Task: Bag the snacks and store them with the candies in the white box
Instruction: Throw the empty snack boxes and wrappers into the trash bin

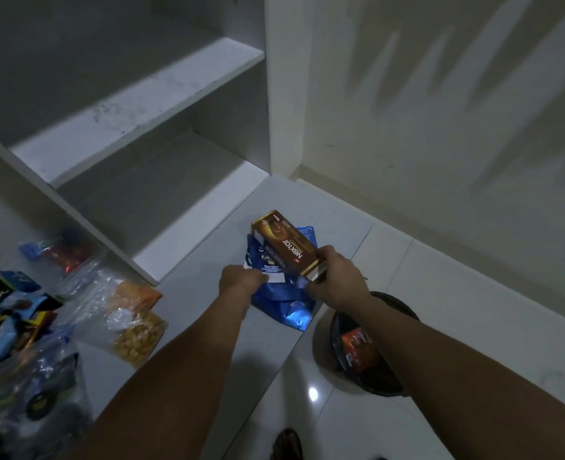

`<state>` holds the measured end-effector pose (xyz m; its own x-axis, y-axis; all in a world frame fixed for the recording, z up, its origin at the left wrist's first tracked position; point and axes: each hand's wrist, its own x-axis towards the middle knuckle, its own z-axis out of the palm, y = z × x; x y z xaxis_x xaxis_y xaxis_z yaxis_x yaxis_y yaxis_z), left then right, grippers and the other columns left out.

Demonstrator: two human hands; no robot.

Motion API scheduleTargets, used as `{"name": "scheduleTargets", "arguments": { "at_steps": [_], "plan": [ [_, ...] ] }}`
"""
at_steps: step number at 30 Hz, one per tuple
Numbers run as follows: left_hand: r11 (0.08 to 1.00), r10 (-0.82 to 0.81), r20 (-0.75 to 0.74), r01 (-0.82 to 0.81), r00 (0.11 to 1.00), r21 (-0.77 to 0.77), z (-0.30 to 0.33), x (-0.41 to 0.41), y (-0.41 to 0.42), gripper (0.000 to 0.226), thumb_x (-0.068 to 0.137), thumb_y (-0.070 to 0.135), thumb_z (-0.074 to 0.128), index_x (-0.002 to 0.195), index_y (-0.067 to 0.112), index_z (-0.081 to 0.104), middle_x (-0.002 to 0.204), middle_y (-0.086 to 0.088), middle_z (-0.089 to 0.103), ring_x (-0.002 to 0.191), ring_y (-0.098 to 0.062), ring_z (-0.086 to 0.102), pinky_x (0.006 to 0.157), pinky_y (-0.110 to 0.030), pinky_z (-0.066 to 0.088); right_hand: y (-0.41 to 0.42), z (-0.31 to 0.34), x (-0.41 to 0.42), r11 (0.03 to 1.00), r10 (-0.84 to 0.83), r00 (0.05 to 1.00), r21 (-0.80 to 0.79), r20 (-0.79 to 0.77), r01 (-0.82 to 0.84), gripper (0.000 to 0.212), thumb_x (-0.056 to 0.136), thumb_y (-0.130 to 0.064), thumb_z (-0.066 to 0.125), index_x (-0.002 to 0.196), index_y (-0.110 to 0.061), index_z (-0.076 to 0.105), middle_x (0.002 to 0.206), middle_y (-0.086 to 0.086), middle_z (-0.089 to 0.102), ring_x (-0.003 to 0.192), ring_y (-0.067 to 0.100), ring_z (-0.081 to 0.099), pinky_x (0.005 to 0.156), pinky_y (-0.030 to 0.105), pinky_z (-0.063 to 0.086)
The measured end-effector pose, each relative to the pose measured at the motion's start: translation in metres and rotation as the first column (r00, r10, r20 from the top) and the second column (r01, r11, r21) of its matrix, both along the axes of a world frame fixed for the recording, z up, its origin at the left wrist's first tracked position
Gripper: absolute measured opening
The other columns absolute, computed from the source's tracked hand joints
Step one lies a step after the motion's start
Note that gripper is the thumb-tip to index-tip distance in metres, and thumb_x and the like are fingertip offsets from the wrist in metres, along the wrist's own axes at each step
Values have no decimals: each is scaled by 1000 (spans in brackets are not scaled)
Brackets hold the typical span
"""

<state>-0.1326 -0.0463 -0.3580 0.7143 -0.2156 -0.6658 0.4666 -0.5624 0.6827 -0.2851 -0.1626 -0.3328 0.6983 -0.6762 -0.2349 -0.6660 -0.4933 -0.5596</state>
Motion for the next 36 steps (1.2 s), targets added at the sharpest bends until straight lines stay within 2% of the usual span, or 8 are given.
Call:
{"name": "scheduleTargets", "arguments": {
  "at_steps": [9, 17, 21, 24, 28, 31, 34, 36],
  "plan": [
    [936, -339, 173, 349, 925, -31, 22, -68, -62, 14, 69, 6, 80, 79, 4, 70, 85, -14, 72, 77, -28, 69, 73, -37, 58, -53, 10, -100, 937, -324, 944, -115, 53, 328, 61, 76, -47, 71, 126, -21, 46, 118, 11, 58, 103, 32, 61, 81, 40, 52],
    [775, -627, 325, 609, 708, 167, -8, -165, -119, 8, 80, 12, 67, 74, 9, 65, 70, -4, 61, 63, -18, 57, 50, -22, 40, -88, -29, -211, 866, -498, 863, -95, -88, 491, 61, 73, -47, 71, 123, -20, 50, 112, 8, 62, 99, 28, 62, 77, 35, 50],
    [740, -672, 295, 629, 680, 236, -59, -203, -135, 10, 84, 9, 61, 75, 6, 63, 67, -5, 61, 60, -21, 55, 43, -21, 33, -96, -78, -248, 865, -493, 843, -21, -216, 501, 60, 70, -48, 71, 119, -20, 51, 109, 6, 63, 98, 27, 62, 75, 34, 50],
    [740, -673, 270, 623, 689, 253, -101, -217, -142, 9, 83, 8, 61, 81, 1, 67, 82, -13, 69, 70, -26, 62, 52, -25, 42, -97, -117, -263, 859, -476, 831, 52, -288, 510, 61, 67, -48, 72, 117, -20, 52, 108, 6, 64, 98, 28, 62, 74, 32, 48],
    [709, -703, 245, 631, 668, 314, -162, -235, -151, 6, 84, 9, 63, 79, 6, 64, 75, -6, 61, 72, -25, 60, 52, -28, 47, -103, -175, -272, 843, -465, 811, 104, -355, 528, 65, 64, -47, 73, 119, -20, 53, 109, 6, 65, 99, 29, 63, 73, 30, 46],
    [693, -720, 221, 661, 658, 288, -196, -244, -156, 13, 82, 18, 71, 82, 8, 63, 79, -8, 63, 79, -28, 63, 66, -34, 53, -105, -210, -270, 843, -432, 819, 154, -379, 516, 72, 65, -54, 74, 123, -19, 49, 113, 6, 63, 103, 29, 62, 79, 33, 49],
    [670, -735, 134, 679, 665, 302, -211, -245, -156, 60, 76, 37, 78, 120, 2, 59, 118, -16, 62, 111, -34, 59, 89, -38, 50, -105, -227, -265, 842, -394, 823, 199, -408, 502, 77, 70, -65, 68, 126, -18, 44, 114, 8, 62, 104, 29, 61, 79, 34, 48],
    [672, -724, 92, 667, 684, 322, -208, -243, -153, 75, 74, 42, 78, 132, 3, 50, 129, -16, 56, 120, -35, 54, 96, -41, 49, -103, -227, -263, 851, -393, 826, 179, -405, 493, 72, 77, -64, 62, 127, -15, 44, 114, 10, 63, 103, 31, 62, 78, 34, 48]
  ]
}}
